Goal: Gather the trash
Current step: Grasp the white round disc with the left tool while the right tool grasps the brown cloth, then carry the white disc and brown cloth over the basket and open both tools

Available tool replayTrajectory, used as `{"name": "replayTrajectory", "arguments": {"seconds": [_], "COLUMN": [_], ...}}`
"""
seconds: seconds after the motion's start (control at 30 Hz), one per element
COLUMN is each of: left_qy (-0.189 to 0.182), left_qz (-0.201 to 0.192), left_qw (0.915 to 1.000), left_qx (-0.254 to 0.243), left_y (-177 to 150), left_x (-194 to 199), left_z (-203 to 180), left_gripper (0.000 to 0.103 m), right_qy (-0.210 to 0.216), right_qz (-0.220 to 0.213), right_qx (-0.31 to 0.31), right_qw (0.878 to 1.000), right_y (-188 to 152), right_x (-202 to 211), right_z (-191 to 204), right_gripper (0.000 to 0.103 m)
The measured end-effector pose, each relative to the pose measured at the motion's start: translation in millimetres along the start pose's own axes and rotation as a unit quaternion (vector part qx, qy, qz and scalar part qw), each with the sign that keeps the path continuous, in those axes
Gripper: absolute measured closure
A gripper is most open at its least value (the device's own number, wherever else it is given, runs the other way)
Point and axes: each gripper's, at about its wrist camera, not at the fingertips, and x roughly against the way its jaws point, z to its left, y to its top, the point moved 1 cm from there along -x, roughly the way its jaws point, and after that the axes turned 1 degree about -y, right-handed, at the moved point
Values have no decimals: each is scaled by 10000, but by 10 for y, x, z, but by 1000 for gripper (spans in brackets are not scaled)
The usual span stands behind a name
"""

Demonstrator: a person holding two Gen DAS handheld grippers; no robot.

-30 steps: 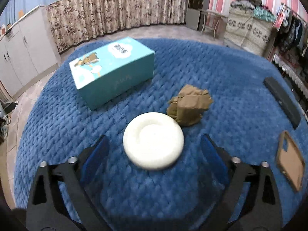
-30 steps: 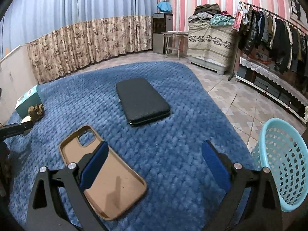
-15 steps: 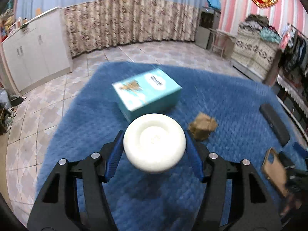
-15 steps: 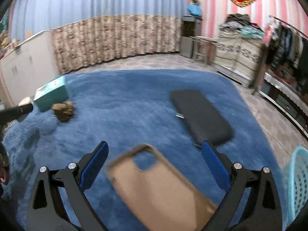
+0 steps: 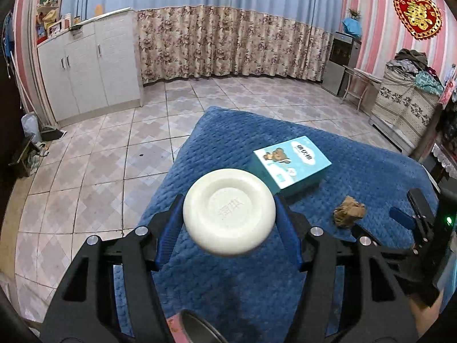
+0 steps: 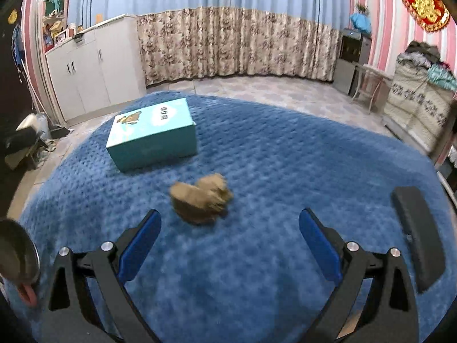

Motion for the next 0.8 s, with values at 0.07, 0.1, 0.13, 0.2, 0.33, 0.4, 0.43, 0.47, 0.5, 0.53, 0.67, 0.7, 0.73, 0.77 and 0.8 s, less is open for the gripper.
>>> {"name": "replayTrajectory", "arguments": {"seconds": [0.07,0.1,0.13,0.2,0.33,0.4,0.43,0.47,0.5,0.53,0.67,0.7,0.73,0.77,0.8], "left_qy": [14,6,9,-2,-43,-74,-88,-116,-204,-251,-481,-574,-648,-788,-887], "left_qz": [-10,-10,-2,-14,-98,-136,-153,-172,-185,-207,-304,-298,-284,-268,-267], "left_qw": [10000,10000,10000,10000,9999,9997,9996,9994,9991,9988,9965,9954,9946,9930,9918], "left_qx": [7,4,0,-10,-99,-189,-238,-275,-324,-360,-620,-701,-759,-834,-877], "left_y": [6,9,9,-3,0,1,2,-1,-6,-9,-60,-83,-107,-137,-162], "left_x": [1,0,-4,8,54,93,119,149,196,220,360,398,426,471,506], "left_z": [18,20,15,-14,-96,-186,-241,-293,-382,-430,-773,-890,-977,-1102,-1179], "left_gripper": [42,42,42,42,42,42,42,42,42,42,42,42,42,42,42], "right_qy": [-12,8,65,243,365,416,399,349,304,246,-64,-241,-334,-519,-632], "right_qz": [77,129,234,405,504,340,241,98,17,-70,-383,-475,-528,-587,-623], "right_qx": [29,40,38,52,254,168,132,106,93,73,-87,-122,-139,-181,-226], "right_qw": [10000,9999,9997,9989,9977,9984,9988,9993,9995,9996,9992,9985,9979,9968,9958], "right_y": [50,56,71,55,8,3,-3,-14,-22,-43,-182,-266,-311,-406,-496], "right_x": [-113,-168,-241,-333,-356,-185,-79,85,185,322,876,1066,1169,1334,1477], "right_z": [49,63,83,104,170,113,72,3,-49,-125,-508,-642,-723,-846,-937], "right_gripper": [8,8,9,22,52,52,52,52,52,52,52,52,52,52,52]}}
